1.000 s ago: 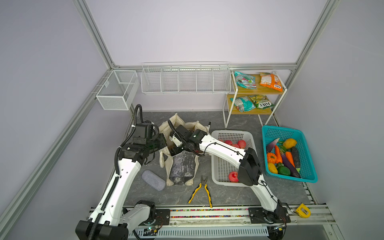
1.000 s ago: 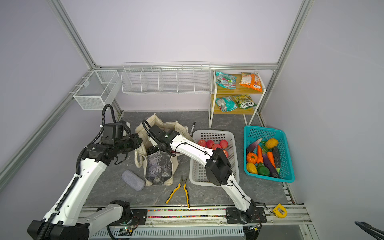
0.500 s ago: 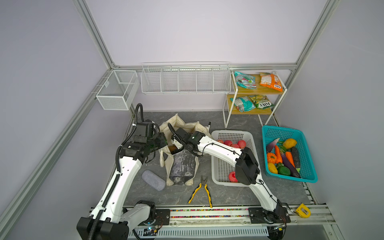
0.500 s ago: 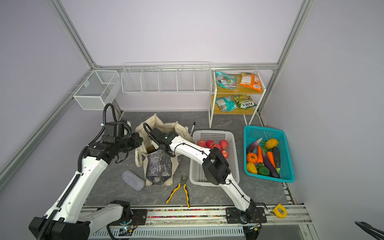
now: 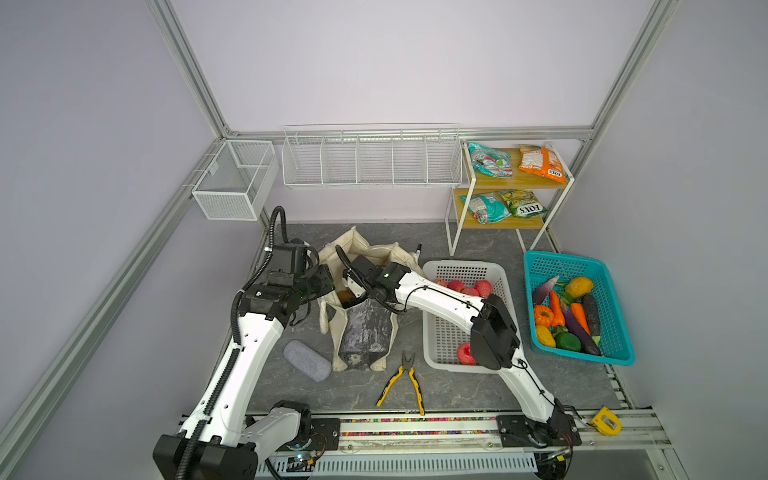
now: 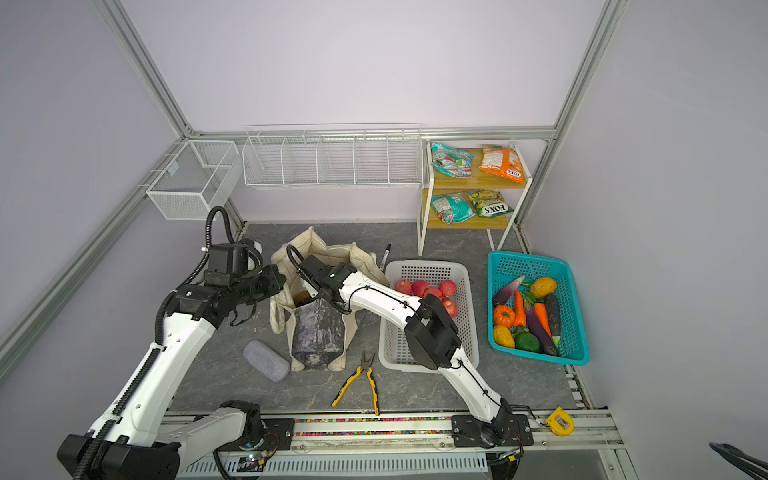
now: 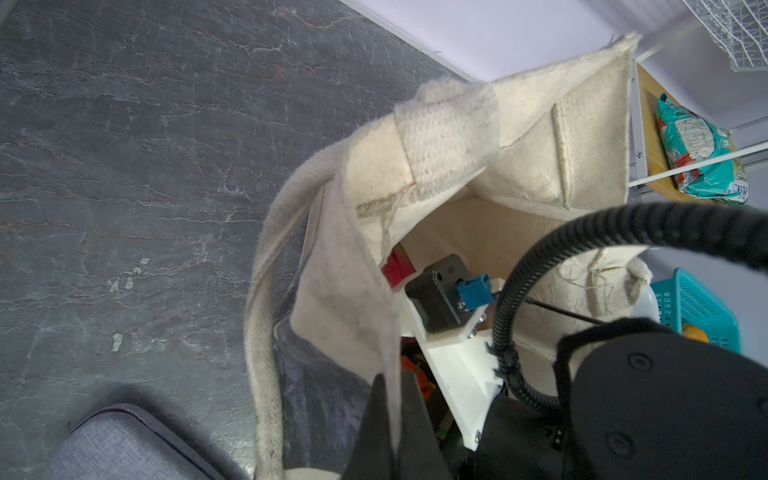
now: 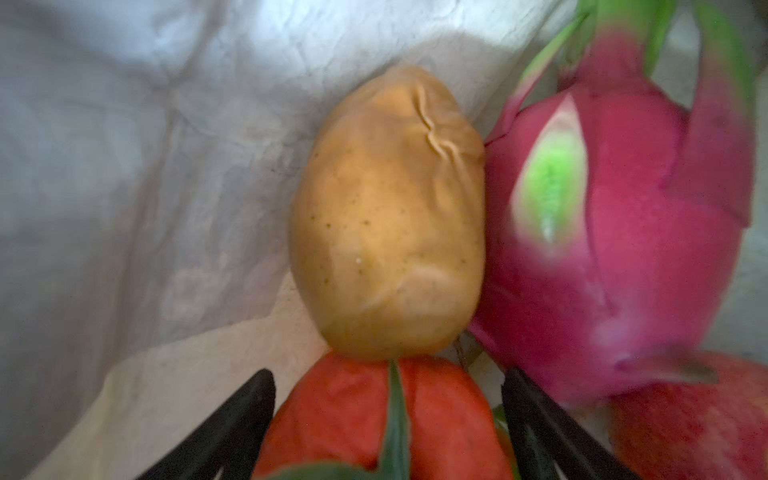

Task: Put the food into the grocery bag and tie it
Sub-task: 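Lower the red tomato into the bag and open the right gripper, then raise the right gripper out of the bag toward the snack shelf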

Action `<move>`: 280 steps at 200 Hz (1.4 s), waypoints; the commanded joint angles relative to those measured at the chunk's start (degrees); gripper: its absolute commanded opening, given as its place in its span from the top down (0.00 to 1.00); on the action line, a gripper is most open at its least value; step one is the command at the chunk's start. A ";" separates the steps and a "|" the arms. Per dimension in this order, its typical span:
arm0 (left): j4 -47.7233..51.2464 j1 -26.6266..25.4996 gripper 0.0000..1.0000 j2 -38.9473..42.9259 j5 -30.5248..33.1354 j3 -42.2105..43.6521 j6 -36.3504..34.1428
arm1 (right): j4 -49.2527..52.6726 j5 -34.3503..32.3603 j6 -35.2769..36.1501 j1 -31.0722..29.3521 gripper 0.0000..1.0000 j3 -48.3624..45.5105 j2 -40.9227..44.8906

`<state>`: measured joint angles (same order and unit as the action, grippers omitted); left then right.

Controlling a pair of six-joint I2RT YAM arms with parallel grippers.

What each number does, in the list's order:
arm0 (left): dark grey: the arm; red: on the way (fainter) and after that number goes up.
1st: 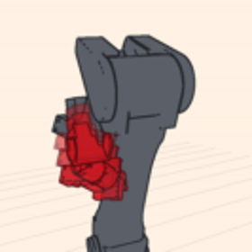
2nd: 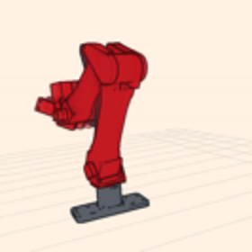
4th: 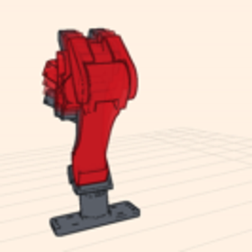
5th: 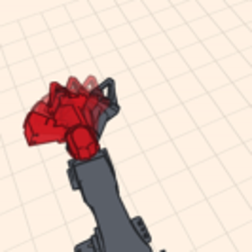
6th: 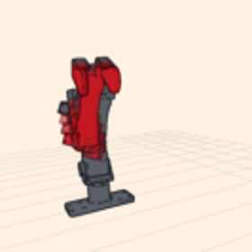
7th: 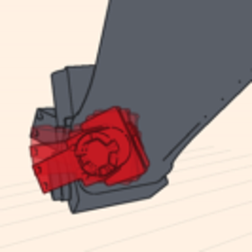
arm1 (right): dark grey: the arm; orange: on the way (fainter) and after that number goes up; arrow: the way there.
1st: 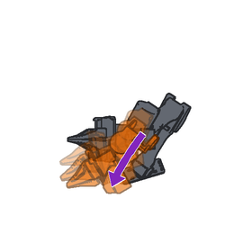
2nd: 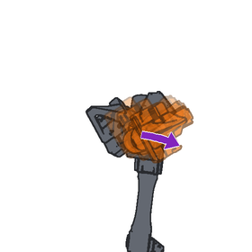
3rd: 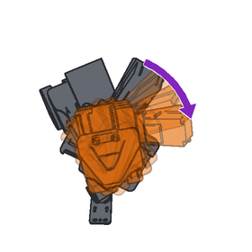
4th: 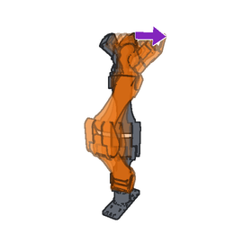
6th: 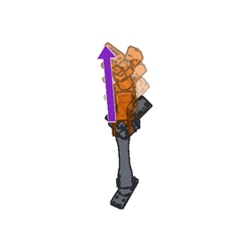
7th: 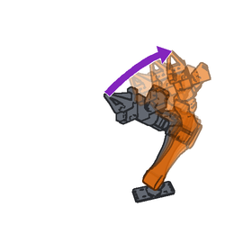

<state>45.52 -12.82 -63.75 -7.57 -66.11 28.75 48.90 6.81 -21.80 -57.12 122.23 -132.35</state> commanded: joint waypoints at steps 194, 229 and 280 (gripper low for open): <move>2.80 -0.28 1.00 6.30 1.60 0.73 0.78 | -1.65 -12.68 -0.79 8.19 0.12 7.55 24.27; 2.89 -0.28 1.00 6.22 1.64 0.73 0.95 | -6.69 -14.38 -1.00 14.30 0.12 1.81 30.99; 2.48 -0.28 1.00 6.32 1.67 1.18 1.32 | -14.84 -11.88 -8.08 28.84 0.12 -7.71 39.47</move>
<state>48.31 -12.82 -58.48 -6.42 -65.54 29.50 39.70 -5.54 -24.99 -33.36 118.13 -95.96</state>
